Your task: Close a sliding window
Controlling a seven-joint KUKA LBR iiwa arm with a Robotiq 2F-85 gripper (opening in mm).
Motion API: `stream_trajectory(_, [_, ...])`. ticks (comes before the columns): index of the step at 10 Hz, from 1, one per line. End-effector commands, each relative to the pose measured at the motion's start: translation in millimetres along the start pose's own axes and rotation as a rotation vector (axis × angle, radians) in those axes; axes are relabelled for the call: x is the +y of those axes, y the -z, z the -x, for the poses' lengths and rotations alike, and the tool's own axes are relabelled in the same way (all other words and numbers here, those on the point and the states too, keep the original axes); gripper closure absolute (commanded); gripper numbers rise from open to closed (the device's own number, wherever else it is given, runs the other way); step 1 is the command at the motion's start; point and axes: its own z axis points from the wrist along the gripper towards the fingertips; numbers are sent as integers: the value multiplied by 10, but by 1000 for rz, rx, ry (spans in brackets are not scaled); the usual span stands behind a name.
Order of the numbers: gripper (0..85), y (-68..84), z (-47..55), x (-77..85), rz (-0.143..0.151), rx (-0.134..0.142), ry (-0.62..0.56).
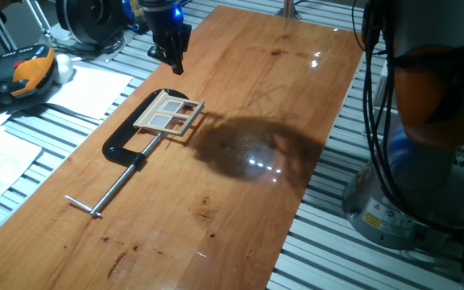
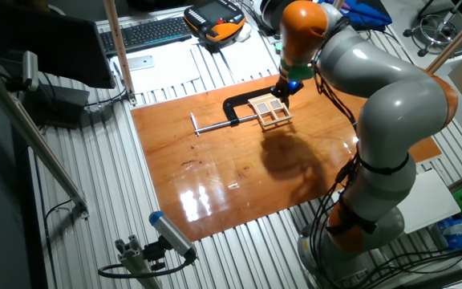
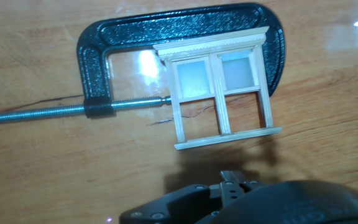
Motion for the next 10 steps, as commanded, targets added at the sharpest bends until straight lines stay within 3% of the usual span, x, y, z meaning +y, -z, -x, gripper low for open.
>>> stream_trajectory(1, [850,0,-30,20,-1,-1,-8])
stream_trajectory(3, [850,-14,-85,85,2,-10,-20])
stream_trajectory(5, [850,-24,-75,74,-5,-18,-21])
stream_trajectory(10, [850,-173,-69,51,20,-16,-25])
